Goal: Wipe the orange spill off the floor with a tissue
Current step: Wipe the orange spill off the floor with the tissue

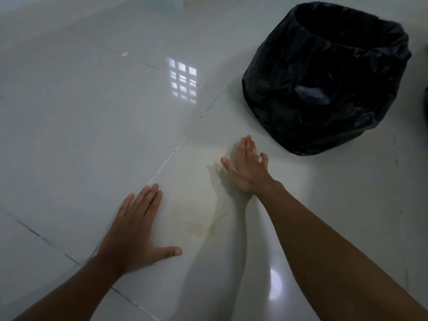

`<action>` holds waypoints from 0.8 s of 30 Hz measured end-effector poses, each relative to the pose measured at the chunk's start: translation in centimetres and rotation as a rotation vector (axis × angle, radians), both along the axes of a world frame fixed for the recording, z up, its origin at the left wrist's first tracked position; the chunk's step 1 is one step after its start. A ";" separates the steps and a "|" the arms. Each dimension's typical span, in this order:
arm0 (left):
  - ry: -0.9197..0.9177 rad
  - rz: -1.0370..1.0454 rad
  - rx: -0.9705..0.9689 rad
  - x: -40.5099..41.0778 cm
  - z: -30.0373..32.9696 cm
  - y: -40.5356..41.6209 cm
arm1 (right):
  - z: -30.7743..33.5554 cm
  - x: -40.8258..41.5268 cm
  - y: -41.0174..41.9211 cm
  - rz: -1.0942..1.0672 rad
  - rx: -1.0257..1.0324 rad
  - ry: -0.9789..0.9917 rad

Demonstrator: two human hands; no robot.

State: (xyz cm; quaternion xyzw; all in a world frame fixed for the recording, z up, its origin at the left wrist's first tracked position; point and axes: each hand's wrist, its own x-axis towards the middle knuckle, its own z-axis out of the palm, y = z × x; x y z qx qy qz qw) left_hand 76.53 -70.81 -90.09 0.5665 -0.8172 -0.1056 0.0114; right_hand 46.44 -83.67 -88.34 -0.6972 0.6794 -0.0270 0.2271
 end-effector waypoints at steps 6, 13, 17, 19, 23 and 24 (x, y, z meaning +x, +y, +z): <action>-0.021 -0.001 -0.014 -0.1 -0.2 -0.1 | 0.1 0.1 -0.2 0.044 0.044 0.048; -0.024 0.003 -0.002 -0.4 0.6 0.1 | 0.6 -0.2 2.2 0.352 -0.027 0.092; -0.017 -0.002 0.001 -0.3 0.6 0.1 | 0.2 -3.0 2.1 0.206 -0.031 0.136; -0.029 -0.007 0.004 -0.3 0.4 0.1 | 0.1 -3.4 1.1 0.124 -0.002 0.136; -0.030 -0.004 0.011 -0.2 0.2 -0.1 | 0.5 -1.2 -1.1 0.146 0.046 0.089; -0.028 -0.003 0.011 -0.1 0.2 -0.1 | 0.6 -0.3 -1.3 0.187 0.045 0.082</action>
